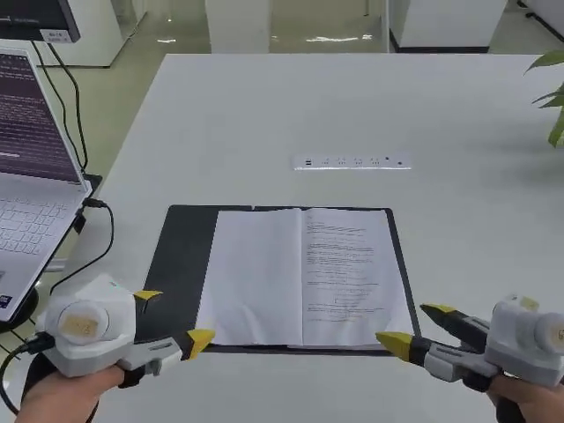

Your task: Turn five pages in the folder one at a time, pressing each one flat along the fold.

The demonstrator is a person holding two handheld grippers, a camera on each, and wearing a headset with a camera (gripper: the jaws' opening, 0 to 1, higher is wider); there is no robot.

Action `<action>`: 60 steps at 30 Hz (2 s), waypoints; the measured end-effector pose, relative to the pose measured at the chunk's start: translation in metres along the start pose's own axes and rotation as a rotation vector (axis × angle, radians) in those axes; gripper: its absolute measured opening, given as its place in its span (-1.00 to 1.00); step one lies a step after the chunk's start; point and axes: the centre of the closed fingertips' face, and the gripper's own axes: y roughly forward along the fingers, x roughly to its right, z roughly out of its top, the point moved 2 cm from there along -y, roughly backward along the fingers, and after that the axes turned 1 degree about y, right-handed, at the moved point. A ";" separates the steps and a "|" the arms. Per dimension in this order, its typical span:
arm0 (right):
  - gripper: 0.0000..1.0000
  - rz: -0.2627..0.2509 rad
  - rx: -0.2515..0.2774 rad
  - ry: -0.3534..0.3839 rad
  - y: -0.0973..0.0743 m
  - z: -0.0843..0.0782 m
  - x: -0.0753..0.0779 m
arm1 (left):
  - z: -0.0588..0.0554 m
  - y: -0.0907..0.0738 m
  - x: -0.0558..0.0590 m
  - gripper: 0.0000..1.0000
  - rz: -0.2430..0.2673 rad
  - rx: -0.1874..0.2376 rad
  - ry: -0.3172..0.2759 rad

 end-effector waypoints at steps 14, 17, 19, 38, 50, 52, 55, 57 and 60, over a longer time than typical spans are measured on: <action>0.60 -0.021 0.017 -0.006 -0.015 0.006 -0.002 | 0.006 0.003 0.020 0.44 -0.014 -0.021 0.029; 0.60 -0.020 0.014 0.002 -0.016 0.001 -0.002 | 0.009 0.009 0.026 0.43 -0.025 -0.021 0.032; 0.60 -0.023 0.009 0.009 -0.018 -0.004 -0.001 | 0.011 0.014 0.030 0.43 -0.032 -0.020 0.034; 0.63 -0.056 0.027 0.051 -0.032 -0.008 0.013 | 0.033 0.044 0.056 0.44 -0.081 -0.022 0.060; 0.64 -0.064 0.044 0.077 -0.037 -0.012 0.013 | 0.046 0.072 0.081 0.42 -0.151 -0.042 0.106; 0.63 -0.066 0.046 0.081 -0.038 -0.012 0.014 | 0.050 0.077 0.086 0.42 -0.161 -0.039 0.108; 0.63 -0.068 0.051 0.086 -0.040 -0.012 0.016 | 0.053 0.084 0.092 0.40 -0.173 -0.042 0.121; 0.63 -0.068 0.051 0.088 -0.041 -0.013 0.017 | 0.054 0.088 0.094 0.40 -0.183 -0.044 0.124; 0.62 -0.067 0.050 0.089 -0.042 -0.013 0.017 | 0.056 0.095 0.095 0.40 -0.192 -0.042 0.118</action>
